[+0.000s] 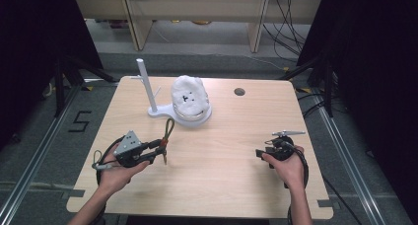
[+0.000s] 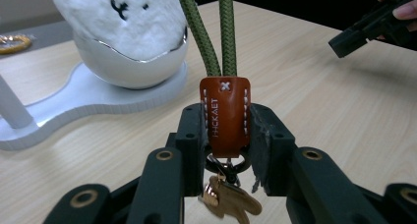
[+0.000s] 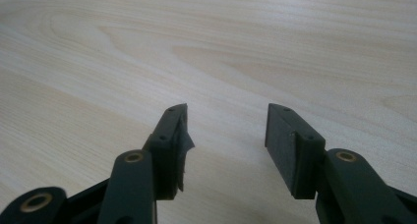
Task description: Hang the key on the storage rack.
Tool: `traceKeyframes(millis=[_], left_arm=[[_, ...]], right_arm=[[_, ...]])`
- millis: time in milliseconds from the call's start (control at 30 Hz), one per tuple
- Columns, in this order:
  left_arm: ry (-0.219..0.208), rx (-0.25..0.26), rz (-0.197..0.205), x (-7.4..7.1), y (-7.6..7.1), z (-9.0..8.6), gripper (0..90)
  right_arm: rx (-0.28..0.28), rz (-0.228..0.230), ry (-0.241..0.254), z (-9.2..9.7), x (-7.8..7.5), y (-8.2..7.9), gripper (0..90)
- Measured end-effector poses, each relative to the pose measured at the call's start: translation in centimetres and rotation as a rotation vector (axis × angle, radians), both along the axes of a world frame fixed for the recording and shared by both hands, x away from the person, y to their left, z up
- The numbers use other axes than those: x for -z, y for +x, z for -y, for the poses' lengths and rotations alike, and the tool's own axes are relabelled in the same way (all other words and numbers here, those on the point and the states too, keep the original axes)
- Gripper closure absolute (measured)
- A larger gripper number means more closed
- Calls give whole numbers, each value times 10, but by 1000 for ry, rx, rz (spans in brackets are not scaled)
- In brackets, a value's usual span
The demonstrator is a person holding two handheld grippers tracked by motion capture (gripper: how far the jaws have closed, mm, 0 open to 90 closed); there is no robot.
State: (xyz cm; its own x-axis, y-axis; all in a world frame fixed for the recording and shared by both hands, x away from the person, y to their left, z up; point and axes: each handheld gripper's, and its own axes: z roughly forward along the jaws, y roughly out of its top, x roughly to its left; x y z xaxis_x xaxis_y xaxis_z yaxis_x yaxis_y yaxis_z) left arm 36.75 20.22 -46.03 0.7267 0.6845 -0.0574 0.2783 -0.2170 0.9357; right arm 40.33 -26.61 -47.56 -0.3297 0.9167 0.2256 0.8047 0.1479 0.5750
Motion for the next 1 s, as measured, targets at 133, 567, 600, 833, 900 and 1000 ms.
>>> traceKeyframes(millis=[133, 567, 600, 833, 900, 1000], left_arm=[[-20, -16, 14, -2, 0, -4, 681], [-43, -81, 54, -9, 0, -18, 681], [-43, -81, 54, -9, 0, -18, 681], [-55, -117, 61, -12, 0, -27, 681], [-58, -128, 64, -13, 0, -29, 681], [-74, -141, 70, -12, 1, -32, 681]], right_arm=[[-2, 2, 4, 0, 0, 0, 519], [8, 12, 3, -1, 0, -1, 518], [8, 12, 3, -1, 0, -1, 518], [-10, 57, -13, 1, 3, 1, 516], [-21, 42, -13, 1, 2, 1, 515], [-22, 58, 6, 1, 3, 1, 515]])
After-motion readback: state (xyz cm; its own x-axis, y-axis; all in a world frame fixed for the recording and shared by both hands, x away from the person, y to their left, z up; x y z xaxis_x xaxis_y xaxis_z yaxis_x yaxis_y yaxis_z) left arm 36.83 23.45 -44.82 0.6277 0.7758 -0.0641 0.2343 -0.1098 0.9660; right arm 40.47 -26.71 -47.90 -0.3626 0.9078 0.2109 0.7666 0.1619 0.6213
